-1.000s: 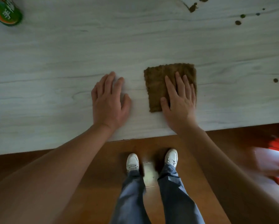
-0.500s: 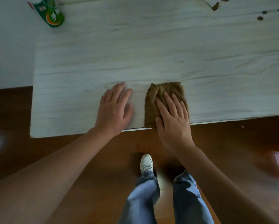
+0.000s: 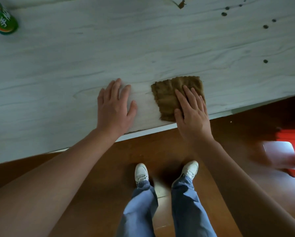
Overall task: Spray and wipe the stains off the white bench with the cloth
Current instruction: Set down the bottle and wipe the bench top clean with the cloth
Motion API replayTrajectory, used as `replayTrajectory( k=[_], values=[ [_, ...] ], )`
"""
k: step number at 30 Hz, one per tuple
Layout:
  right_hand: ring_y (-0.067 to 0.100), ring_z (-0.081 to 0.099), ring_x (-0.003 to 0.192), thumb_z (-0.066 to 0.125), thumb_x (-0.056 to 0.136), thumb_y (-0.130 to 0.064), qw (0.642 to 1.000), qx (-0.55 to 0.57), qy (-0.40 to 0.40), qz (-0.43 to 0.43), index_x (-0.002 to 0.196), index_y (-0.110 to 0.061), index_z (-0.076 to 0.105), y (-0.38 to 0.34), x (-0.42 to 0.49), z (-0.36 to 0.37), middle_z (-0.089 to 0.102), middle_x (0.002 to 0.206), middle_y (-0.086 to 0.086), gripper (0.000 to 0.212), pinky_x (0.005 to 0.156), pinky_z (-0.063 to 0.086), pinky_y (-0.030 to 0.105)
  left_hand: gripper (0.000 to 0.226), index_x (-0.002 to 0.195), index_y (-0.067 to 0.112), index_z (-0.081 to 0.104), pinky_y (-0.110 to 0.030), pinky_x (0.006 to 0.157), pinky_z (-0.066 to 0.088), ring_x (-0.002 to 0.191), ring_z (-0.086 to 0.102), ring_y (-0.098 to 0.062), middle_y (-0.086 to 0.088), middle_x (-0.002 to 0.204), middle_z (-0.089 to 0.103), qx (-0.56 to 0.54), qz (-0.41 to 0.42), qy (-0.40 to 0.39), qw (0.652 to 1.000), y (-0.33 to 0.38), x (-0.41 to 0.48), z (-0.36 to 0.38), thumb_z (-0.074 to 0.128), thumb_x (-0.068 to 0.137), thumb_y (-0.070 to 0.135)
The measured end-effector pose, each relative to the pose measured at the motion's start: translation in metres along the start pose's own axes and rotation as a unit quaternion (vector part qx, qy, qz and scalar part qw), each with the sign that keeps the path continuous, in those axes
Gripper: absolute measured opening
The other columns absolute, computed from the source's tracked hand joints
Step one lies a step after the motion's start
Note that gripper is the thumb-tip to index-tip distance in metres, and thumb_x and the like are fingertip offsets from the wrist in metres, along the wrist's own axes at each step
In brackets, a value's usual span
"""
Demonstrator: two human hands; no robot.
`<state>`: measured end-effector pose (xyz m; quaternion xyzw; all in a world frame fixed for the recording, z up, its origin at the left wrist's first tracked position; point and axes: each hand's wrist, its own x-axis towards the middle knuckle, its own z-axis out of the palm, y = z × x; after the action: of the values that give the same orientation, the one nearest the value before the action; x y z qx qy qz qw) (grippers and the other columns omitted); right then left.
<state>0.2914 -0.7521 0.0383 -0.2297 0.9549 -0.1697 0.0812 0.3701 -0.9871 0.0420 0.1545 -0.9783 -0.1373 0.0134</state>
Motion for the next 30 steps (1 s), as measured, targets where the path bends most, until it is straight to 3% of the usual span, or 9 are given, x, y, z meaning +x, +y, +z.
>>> replayTrajectory(
  k=[8,15,22,30],
  values=[
    [0.018,0.004,0.155,0.035,0.106,-0.033,0.997,0.0,0.015,0.074,0.159,-0.027,0.023,0.084,0.03,-0.041,0.014,0.167,-0.002,0.055,0.124,0.0,0.037,0.06,0.148,0.011,0.046,-0.057,0.125,0.019,0.153,0.027,-0.04,-0.02,0.164,0.033,-0.013,0.013,0.008,1.0,0.071,0.059,0.014,0.033,0.101,0.045],
    [0.017,-0.002,0.155,0.033,0.105,-0.037,0.997,-0.011,-0.003,0.073,0.16,-0.03,0.016,0.124,0.073,-0.056,0.007,0.168,-0.003,0.058,0.123,-0.005,0.036,0.055,0.153,0.014,0.04,-0.052,0.128,0.01,0.157,0.015,-0.036,-0.017,0.169,0.021,0.005,-0.014,0.016,1.0,0.11,0.127,0.029,0.04,0.104,0.04],
    [0.017,-0.001,0.155,0.033,0.104,-0.037,0.998,-0.035,-0.012,0.049,0.16,-0.03,0.015,0.162,0.135,-0.071,0.006,0.169,-0.003,0.059,0.124,-0.004,0.037,0.061,0.148,0.014,0.047,-0.052,0.124,0.02,0.152,0.028,-0.036,-0.017,0.162,0.036,0.002,-0.046,0.043,0.998,0.111,0.166,0.039,0.038,0.096,0.045],
    [0.024,0.006,0.155,0.039,0.102,-0.034,0.998,-0.037,0.008,0.047,0.159,-0.025,0.022,0.186,0.227,-0.085,0.013,0.168,0.004,0.061,0.126,0.002,0.043,0.061,0.148,0.017,0.05,-0.049,0.123,0.022,0.151,0.031,-0.032,-0.013,0.162,0.039,0.017,-0.053,0.062,0.996,0.113,0.168,0.041,0.044,0.094,0.045]
  ],
)
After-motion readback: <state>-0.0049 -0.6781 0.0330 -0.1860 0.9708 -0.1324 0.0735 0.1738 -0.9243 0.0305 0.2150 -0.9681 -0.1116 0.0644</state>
